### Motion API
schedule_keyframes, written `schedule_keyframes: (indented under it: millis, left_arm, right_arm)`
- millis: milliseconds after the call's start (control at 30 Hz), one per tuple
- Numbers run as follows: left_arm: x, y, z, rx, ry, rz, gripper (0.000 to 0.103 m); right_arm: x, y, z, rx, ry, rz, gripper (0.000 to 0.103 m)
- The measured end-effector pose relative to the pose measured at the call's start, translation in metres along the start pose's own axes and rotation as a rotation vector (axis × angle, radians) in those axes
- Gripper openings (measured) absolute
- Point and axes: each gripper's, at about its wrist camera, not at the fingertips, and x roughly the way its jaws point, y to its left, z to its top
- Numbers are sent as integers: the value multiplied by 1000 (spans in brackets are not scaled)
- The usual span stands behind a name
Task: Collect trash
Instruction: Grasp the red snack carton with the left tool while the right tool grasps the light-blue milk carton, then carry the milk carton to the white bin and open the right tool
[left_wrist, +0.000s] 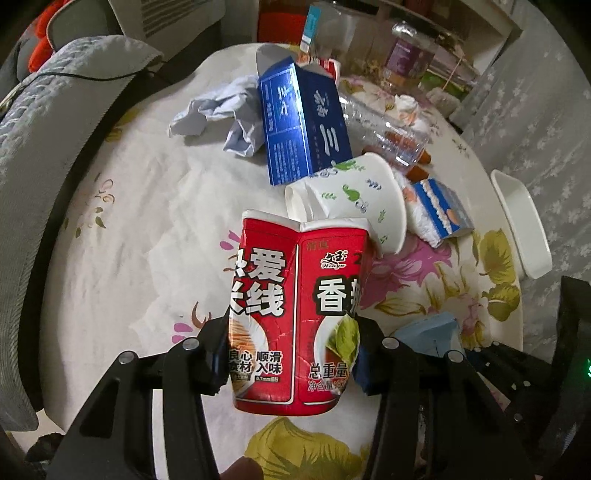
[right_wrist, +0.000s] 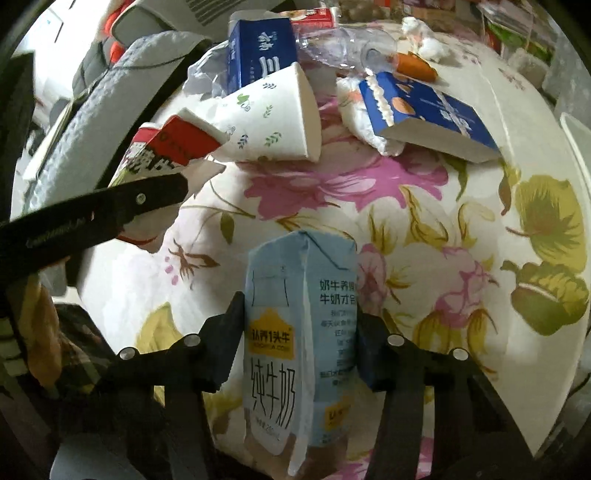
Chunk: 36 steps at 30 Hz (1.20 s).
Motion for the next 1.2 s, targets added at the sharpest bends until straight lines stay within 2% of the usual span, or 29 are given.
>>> schedule_keyframes:
  millis: [200, 400, 600, 767, 967, 1167, 1200]
  left_arm:
    - [-9, -11, 8, -9, -56, -27, 50]
    - [-23, -34, 20, -4, -118, -60, 50]
    - [-34, -61, 36, 15, -181, -88, 50]
    - [-28, -82, 47, 25, -176, -97, 50]
    - [-14, -115, 56, 61, -150, -98, 50]
    - [-6, -176, 73, 143, -145, -125, 50]
    - [-5, -190, 76, 159, -145, -133, 50]
  right_arm:
    - [-32, -13, 8, 1, -112, -42, 50]
    - [-74, -30, 28, 5, -258, -139, 50]
    - [-113, -66, 45, 40, -360, -210, 50]
    - [-143, -110, 58, 78, -410, -308, 50]
    - [-166, -189, 68, 222, -444, -415, 50]
    - [-191, -259, 58, 450, -494, -432, 50]
    - [-196, -265, 56, 473, -508, -435, 56]
